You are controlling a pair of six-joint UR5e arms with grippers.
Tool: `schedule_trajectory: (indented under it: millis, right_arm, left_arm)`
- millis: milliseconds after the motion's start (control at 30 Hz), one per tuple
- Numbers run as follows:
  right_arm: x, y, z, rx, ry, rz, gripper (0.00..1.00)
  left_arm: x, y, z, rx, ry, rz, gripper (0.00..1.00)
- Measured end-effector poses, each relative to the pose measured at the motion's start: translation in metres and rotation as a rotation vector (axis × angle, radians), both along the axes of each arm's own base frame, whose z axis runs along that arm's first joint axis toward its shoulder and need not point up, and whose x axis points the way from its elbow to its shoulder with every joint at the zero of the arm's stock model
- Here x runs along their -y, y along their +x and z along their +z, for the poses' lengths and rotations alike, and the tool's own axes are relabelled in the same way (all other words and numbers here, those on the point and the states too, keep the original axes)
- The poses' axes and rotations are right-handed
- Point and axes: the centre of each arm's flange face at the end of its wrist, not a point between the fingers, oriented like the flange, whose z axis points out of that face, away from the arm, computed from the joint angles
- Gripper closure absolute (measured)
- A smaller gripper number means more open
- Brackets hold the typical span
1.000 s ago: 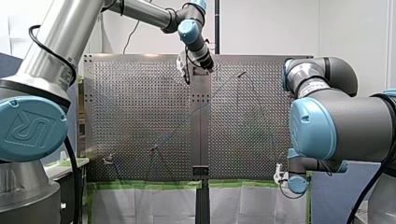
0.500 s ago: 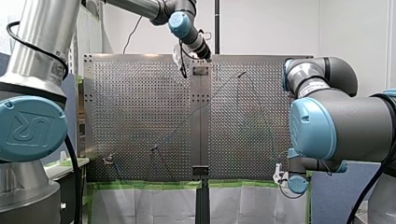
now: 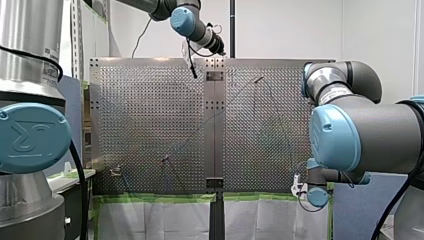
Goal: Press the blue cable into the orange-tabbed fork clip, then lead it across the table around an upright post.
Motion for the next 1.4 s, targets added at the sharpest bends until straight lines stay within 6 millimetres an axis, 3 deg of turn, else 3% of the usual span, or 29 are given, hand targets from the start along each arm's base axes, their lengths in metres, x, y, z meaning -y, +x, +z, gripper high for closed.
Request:
schedule_trajectory:
  millis: [267, 500, 933, 1400]
  right_arm:
    - [0.0, 0.0, 0.0, 0.001, -0.001, 0.0, 1.0]
    - [0.001, 0.0, 0.0, 0.001, -0.001, 0.0, 1.0]
    - [0.001, 0.002, 0.0, 0.001, -0.002, 0.008, 1.0]
    - [0.001, 0.004, 0.001, 0.002, -0.003, 0.012, 1.0]
  left_arm:
    - [0.034, -0.026, -0.058, -0.007, 0.072, -0.073, 0.0]
    - [0.03, -0.038, -0.089, -0.082, 0.092, -0.086, 0.0]
    - [0.037, -0.012, -0.086, -0.181, 0.086, -0.082, 0.0]
    - [0.028, 0.012, -0.038, -0.162, 0.098, -0.048, 0.0]
